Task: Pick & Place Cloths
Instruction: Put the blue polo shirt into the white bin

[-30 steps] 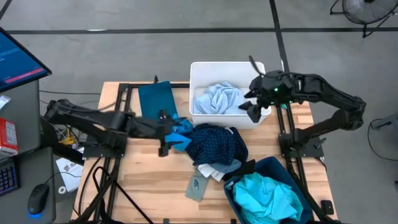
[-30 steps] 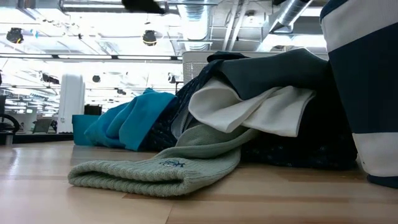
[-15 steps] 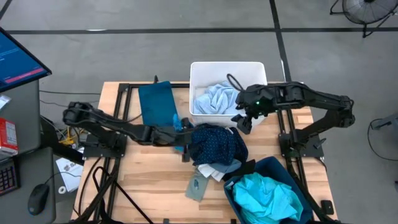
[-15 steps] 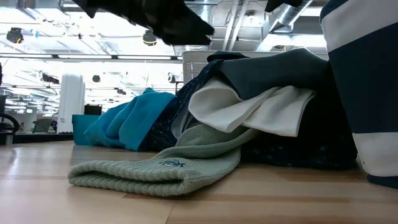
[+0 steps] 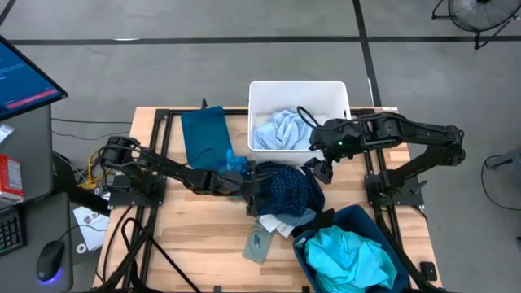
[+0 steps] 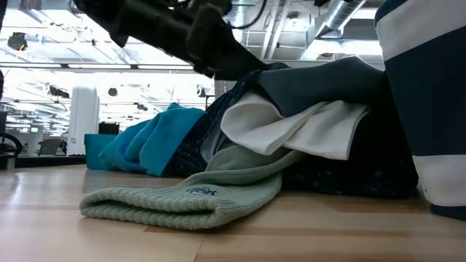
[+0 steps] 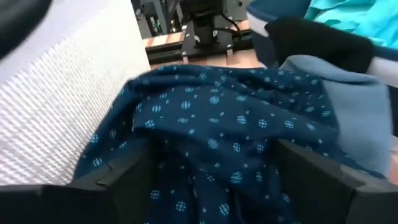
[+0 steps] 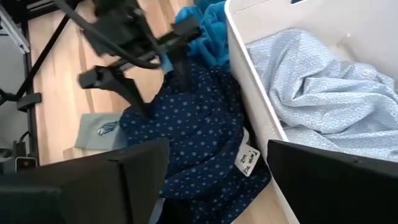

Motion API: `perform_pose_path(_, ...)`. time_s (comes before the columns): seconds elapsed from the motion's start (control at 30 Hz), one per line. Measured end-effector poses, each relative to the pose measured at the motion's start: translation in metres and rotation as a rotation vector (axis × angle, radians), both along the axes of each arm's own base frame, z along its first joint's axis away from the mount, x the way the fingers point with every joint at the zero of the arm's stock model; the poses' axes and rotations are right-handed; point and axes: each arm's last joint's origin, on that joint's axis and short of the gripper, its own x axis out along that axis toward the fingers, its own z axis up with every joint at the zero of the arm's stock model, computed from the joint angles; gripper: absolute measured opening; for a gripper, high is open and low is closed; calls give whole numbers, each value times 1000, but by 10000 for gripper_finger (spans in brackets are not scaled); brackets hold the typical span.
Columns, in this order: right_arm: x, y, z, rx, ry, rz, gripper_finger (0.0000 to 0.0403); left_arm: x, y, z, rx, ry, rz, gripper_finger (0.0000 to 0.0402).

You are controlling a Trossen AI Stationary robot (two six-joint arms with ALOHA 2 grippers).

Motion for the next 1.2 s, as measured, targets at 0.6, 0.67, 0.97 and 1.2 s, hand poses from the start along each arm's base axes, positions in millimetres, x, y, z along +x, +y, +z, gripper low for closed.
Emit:
perform_pose_path(0.6,-2,22,0,26,-7,58,265,-2,4,69,-103,-221,68,1)
perform_pose_path(0.67,-2,23,1,26,-12,64,265,-14,7,93,-110,-295,74,1)
perform_pose_path(0.97,7,24,9,-37,-130,145,265,-83,17,208,-13,-651,78,0)
perform_pose_path(1.2,23,18,25,-126,-335,195,265,-122,22,277,75,-861,75,0)
